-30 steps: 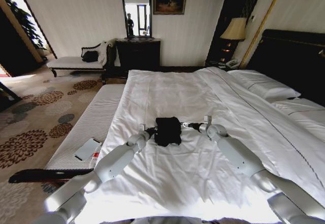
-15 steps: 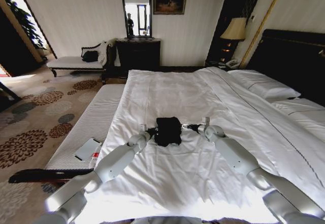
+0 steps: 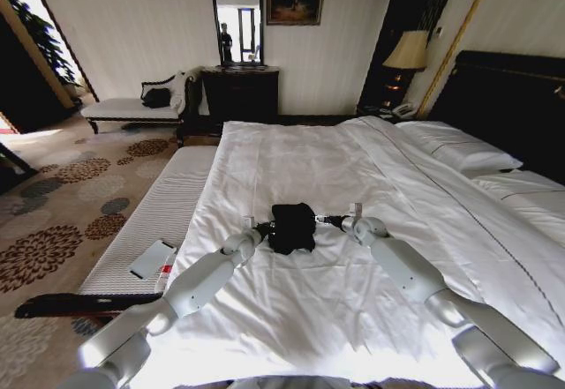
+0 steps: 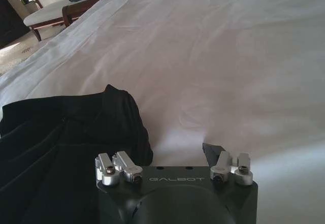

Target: Fold the clothes on the bed.

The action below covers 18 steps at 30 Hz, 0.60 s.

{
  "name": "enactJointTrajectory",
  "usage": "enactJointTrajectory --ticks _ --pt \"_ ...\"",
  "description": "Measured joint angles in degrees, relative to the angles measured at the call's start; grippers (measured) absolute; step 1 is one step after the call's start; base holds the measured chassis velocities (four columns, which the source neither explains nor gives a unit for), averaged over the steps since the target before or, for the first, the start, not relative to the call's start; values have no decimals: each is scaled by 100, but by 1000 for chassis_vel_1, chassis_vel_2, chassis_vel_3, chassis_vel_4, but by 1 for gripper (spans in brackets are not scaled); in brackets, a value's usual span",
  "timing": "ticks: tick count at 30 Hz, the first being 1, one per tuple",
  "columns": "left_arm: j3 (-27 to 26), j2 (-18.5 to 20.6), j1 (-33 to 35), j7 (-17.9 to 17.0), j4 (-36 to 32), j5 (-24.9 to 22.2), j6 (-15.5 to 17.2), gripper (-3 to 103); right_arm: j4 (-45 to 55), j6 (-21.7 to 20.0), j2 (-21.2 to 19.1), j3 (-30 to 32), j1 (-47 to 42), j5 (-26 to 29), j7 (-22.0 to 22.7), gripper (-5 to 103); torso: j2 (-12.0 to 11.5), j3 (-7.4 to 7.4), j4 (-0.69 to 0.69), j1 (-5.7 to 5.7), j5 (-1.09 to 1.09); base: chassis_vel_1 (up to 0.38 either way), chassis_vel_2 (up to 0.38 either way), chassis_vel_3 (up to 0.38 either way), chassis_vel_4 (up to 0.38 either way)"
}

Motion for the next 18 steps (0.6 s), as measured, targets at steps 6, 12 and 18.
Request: enactJointTrajectory --ticks 6,12,18 --pt "-9 26 0 0 -17 -3 0 0 21 4 -20 -8 9 3 0 60 0 0 -1 0 0 0 0 0 0" --pt "-21 21 2 0 -12 -3 -2 0 73 7 -27 13 24 61 47 33 0 0 0 0 0 0 0 0 0" --pt "-26 -5 -3 -1 11 -2 -6 0 162 2 -57 30 2 83 66 12 0 0 -1 0 0 0 0 0 0"
